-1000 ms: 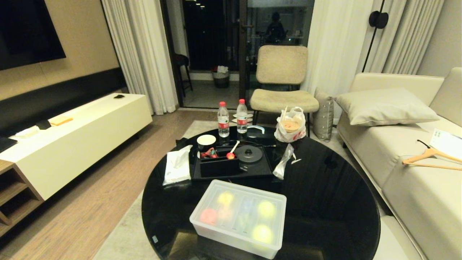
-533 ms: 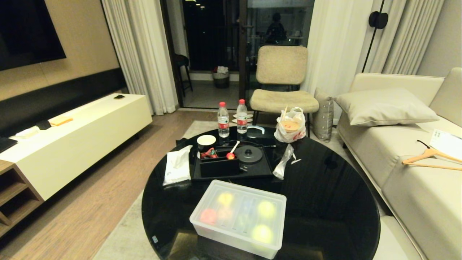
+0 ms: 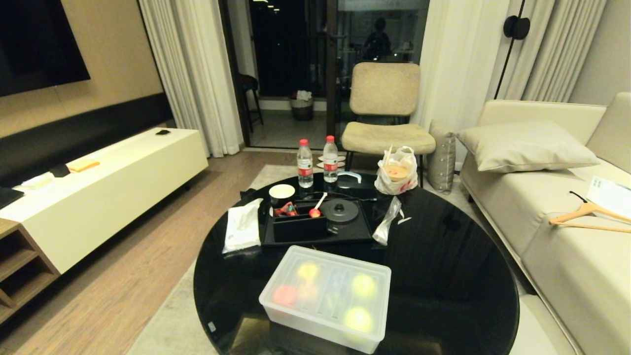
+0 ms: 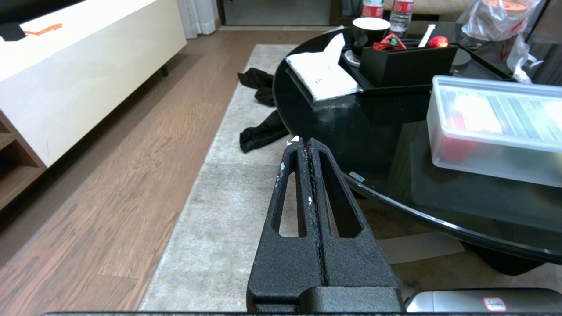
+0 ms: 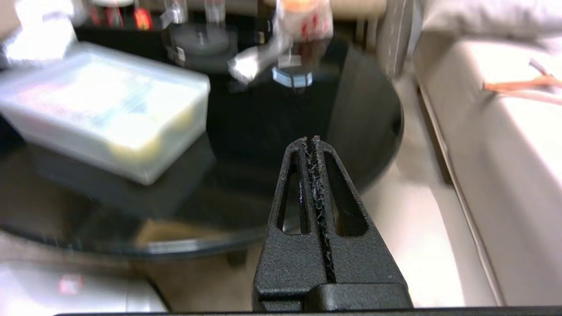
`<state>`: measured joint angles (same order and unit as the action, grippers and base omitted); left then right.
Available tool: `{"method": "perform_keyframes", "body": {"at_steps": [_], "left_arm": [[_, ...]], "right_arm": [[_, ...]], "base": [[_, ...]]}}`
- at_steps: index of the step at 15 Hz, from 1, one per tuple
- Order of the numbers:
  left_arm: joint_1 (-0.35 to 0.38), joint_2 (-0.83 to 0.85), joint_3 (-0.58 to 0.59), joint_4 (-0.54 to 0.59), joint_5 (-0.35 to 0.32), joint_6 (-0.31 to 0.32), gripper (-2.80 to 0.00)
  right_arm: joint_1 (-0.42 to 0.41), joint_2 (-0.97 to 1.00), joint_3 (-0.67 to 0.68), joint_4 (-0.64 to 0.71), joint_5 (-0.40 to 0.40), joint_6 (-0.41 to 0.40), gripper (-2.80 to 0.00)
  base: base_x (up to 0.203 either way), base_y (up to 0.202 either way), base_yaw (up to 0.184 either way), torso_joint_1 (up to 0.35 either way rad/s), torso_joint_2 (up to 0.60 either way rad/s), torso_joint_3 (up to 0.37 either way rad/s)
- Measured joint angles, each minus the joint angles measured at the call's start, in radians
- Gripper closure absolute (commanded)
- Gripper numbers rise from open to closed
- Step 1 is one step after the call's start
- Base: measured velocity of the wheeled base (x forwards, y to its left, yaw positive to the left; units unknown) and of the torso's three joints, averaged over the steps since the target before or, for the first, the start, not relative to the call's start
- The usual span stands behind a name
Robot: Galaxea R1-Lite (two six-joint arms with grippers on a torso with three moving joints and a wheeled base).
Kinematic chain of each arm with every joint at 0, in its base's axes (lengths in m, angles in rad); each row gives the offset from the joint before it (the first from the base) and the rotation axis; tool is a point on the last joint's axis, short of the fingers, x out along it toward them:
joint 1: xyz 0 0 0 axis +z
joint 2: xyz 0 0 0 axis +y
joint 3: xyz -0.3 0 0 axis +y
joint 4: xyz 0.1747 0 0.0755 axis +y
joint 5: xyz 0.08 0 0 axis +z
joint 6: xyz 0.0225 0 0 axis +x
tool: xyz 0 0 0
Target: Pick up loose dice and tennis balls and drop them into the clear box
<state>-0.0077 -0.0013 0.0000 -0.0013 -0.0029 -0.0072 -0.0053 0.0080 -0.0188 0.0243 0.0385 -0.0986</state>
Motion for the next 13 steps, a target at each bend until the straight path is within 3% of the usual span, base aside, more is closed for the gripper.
{"method": "perform_keyframes", "body": {"at_steps": [4,13], "left_arm": [[0.000,0.000,0.000,0.000,0.000,0.000,0.00],[0.000,0.000,0.000,0.000,0.001,-0.003,0.00]], "right_arm": [[0.001,-0.008,0.017,-0.030,-0.044,0.106,0.00],[0.001,-0.010,0.019,-0.030,-0.046,0.112,0.00]], "base": [[0.000,0.000,0.000,0.000,0.00,0.000],[0.000,0.000,0.000,0.000,0.00,0.000]]}}
